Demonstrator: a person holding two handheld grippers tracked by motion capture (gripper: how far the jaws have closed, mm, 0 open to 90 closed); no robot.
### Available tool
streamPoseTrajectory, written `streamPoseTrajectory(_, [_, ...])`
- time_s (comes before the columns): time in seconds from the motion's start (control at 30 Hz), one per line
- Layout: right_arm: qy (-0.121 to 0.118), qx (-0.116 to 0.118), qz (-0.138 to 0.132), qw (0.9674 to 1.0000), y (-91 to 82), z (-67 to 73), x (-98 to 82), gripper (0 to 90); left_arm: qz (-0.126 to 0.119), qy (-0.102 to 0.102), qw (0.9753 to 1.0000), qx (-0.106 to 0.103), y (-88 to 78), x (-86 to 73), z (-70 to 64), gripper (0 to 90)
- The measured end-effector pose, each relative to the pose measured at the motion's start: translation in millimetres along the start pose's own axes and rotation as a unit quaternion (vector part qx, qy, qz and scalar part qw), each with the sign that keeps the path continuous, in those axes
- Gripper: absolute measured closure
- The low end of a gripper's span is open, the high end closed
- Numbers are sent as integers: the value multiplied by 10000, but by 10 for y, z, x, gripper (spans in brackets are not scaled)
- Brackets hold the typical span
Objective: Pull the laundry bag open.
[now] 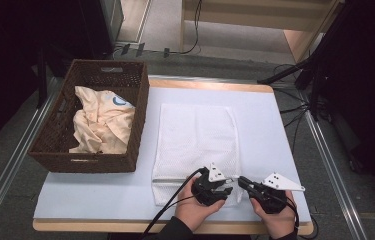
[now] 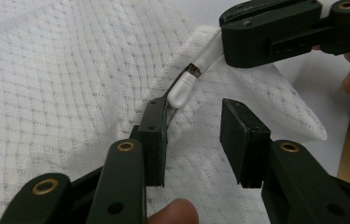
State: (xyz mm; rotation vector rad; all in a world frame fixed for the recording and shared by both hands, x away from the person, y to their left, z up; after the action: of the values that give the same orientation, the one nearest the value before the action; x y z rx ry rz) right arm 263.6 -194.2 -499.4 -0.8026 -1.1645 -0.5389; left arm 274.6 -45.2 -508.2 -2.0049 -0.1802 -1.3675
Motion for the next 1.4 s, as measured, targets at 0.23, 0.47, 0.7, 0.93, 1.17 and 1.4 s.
streamPoseTrajectory(0.23, [-116, 31, -63, 9999, -20, 54, 2, 868, -218, -237, 9991, -260, -59, 70, -58, 724])
streamPoseTrajectory(0.47, [-107, 7, -88, 9999, -47, 55, 0, 868, -44, -339, 9992, -212, -21, 45, -41, 826])
streamPoseTrajectory(0.7, [-140, 52, -133, 9998, -46, 73, 20, 870, -105, -798, 9963, -288, -35, 80, 9, 861])
streamPoseTrajectory(0.93, [-152, 67, -48, 9999, -48, 93, 39, 878, -127, -923, 9949, -381, -54, 84, 27, 875])
streamPoseTrajectory(1.17, [-124, -6, 16, 9999, -35, 110, 54, 884, -128, -1149, 9924, -423, -66, 63, 74, 877])
streamPoseTrajectory(1.4, [-106, -123, -111, 9998, -63, 93, 107, 886, -112, -1552, 9875, -253, -108, -20, 227, 878])
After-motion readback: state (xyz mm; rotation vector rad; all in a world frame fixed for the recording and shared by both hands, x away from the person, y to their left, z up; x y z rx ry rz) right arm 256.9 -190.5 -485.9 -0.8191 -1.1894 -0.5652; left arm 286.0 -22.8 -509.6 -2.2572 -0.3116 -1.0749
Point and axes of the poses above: each handheld gripper's, and its own axes: y roughly forward along the jaws, x roughly out of its top, z roughly to its left, the point moved 5 cm from there along y, roughly forward along the jaws, and after that the axes turned 14 degrees about -z, right-handed, at the moved point
